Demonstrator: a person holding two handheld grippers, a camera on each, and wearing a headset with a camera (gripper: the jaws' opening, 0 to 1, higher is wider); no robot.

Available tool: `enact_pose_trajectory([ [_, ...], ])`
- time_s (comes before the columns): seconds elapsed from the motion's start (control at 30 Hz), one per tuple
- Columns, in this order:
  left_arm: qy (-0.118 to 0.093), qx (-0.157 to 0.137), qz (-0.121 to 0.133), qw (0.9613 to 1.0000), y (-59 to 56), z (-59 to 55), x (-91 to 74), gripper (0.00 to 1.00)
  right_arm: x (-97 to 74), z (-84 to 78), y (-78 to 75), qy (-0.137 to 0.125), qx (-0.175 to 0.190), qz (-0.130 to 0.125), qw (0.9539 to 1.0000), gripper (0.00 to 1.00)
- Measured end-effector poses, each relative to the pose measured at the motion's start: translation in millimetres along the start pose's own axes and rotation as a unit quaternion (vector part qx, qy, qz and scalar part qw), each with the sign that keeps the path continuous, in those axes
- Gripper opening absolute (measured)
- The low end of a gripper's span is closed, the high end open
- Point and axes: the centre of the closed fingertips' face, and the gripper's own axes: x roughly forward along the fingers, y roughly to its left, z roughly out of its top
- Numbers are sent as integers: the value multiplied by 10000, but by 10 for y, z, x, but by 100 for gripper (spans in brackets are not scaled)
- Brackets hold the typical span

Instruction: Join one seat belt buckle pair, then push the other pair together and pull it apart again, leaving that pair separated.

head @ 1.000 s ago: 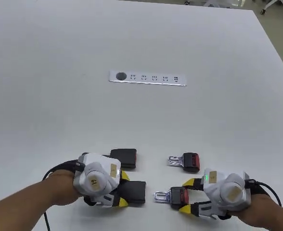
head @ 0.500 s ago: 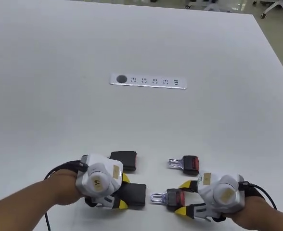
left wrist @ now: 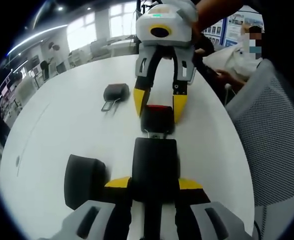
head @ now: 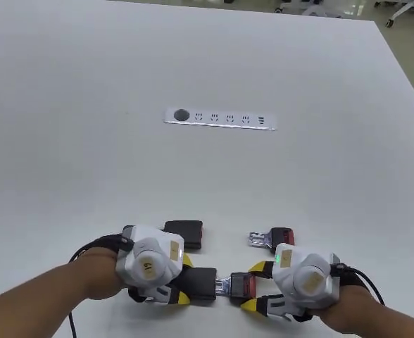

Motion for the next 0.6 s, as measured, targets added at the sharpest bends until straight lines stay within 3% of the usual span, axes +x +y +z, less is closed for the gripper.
enact_pose_trajectory([
  [0.6, 56, 89, -77, 9999, 1, -10, 13, 33, 67, 61, 10, -47, 61, 55, 10000, 33],
])
